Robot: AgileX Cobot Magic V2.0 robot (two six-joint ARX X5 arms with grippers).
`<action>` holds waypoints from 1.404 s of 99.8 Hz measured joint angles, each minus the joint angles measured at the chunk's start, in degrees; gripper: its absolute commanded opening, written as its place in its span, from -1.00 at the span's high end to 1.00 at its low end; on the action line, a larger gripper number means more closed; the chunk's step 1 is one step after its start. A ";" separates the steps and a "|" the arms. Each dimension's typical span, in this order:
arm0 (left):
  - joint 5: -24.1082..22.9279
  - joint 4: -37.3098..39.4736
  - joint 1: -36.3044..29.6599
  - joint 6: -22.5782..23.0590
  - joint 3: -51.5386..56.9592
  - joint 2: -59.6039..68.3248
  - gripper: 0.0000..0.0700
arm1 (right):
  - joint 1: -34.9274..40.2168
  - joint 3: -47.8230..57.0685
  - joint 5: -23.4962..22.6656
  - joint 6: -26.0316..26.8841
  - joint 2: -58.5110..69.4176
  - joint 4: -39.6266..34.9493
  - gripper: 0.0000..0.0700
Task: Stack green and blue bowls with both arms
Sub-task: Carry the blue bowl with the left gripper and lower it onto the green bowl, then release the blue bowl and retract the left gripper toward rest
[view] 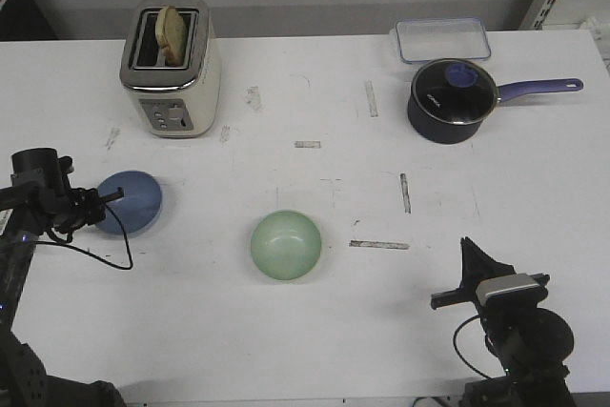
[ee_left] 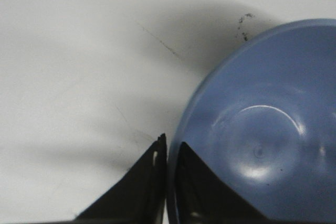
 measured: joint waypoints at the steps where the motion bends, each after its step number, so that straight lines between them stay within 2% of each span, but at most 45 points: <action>1: 0.02 -0.02 -0.02 -0.02 0.13 0.00 1.00 | 0.00 0.00 0.00 0.00 0.00 0.00 1.00; 10: 0.74 -1.14 -0.46 -0.20 2.62 -0.13 1.00 | 0.00 0.00 0.00 -0.02 0.00 -0.02 1.00; 24: 6.29 -3.06 -2.29 -1.64 9.05 -2.99 1.00 | 0.00 0.00 0.00 0.00 0.00 0.00 1.00; 42: 12.46 -4.66 -10.75 -3.98 15.87 -9.57 1.00 | 0.00 0.00 0.00 0.00 0.00 0.00 1.00; 73: 12.72 -8.79 -35.54 -4.31 16.41 -11.45 1.00 | 0.00 0.00 0.00 0.00 0.00 0.00 1.00; 86: 12.41 -10.32 -42.42 -4.28 16.41 -7.69 1.00 | 0.00 0.00 0.00 0.00 0.00 -0.02 1.00; 107: 7.23 -10.88 -46.58 -4.26 16.41 0.59 1.00 | 0.00 0.00 0.00 -0.02 0.00 0.00 1.00; 140: 6.78 -11.28 -46.93 -4.26 16.39 5.81 1.00 | 0.00 0.00 -0.02 -0.02 0.00 -0.02 1.00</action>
